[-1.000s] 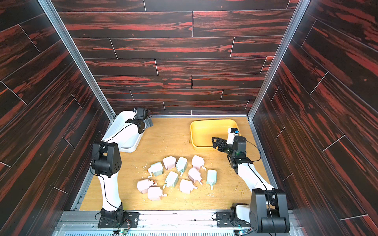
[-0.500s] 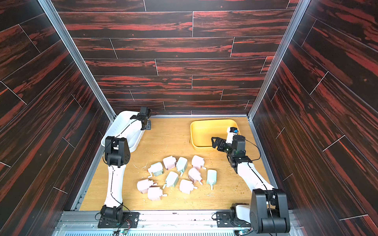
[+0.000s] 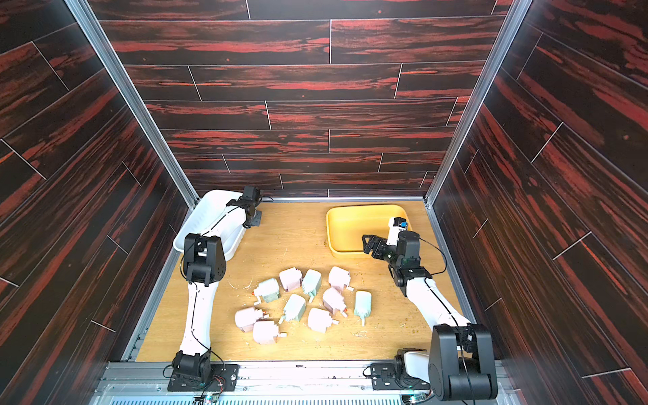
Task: Place the pencil sharpeners by color into the storage box
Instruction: Move the storage box to the center of the board.
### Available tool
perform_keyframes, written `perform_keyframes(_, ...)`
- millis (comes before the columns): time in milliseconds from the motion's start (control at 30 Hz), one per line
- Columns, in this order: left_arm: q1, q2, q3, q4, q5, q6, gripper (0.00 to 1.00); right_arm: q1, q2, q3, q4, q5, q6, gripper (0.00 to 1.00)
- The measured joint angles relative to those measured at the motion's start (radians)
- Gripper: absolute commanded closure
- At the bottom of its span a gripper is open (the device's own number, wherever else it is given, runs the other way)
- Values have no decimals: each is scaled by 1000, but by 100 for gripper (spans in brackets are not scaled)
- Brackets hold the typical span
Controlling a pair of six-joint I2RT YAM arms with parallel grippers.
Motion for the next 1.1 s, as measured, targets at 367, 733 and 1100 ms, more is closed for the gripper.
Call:
perform_keyframes(367,0,-160,-265,119,83,169,100,10,0,16,-17,3,-1,6)
perform_keyframes(733,0,-379,-488,103,429,468,100,21,0,19,-43,12,-7,6)
perform_keyframes(1100,-35,-481,-570,-21,621,774,100,39,19,46,-53,25,-23,6)
